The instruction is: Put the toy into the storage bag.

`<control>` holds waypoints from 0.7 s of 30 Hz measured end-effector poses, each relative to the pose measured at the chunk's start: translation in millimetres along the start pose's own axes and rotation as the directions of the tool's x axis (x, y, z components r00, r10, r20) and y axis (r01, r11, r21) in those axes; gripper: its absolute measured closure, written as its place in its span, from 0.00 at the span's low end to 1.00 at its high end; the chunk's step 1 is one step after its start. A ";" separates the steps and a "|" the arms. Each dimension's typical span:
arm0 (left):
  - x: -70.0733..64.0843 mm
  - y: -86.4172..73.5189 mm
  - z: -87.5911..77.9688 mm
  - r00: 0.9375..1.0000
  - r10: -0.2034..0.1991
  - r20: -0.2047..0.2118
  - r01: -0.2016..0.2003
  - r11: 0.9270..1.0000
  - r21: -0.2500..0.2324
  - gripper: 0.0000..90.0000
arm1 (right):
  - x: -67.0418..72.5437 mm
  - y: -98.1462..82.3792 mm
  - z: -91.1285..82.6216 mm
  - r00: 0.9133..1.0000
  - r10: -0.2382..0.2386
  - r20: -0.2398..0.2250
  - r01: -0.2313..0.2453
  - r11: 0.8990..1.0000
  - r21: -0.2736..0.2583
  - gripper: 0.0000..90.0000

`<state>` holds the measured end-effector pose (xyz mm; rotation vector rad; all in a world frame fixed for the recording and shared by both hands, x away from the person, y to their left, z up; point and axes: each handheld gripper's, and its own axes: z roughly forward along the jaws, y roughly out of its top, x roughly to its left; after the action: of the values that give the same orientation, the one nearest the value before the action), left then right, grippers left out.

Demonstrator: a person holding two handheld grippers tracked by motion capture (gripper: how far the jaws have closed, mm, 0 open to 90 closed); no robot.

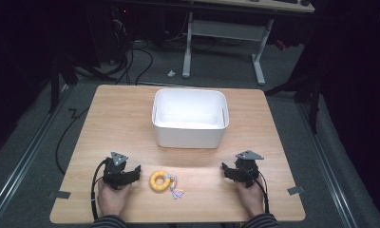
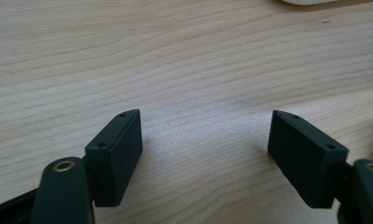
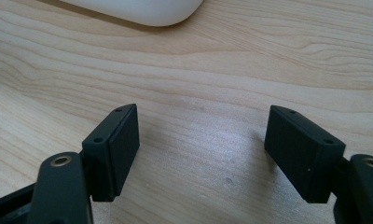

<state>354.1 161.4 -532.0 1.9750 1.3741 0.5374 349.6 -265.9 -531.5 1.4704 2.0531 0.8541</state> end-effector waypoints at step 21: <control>-14.9 0.8 -25.3 0.997 0.016 0.077 -0.017 1.000 0.010 0.37 | 1.1 0.2 0.2 1.000 -0.003 -0.001 0.003 1.000 0.000 0.30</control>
<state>332.5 154.6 -513.2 1.9965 1.3168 0.4573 349.5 -264.8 -531.5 1.4662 2.0555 0.8542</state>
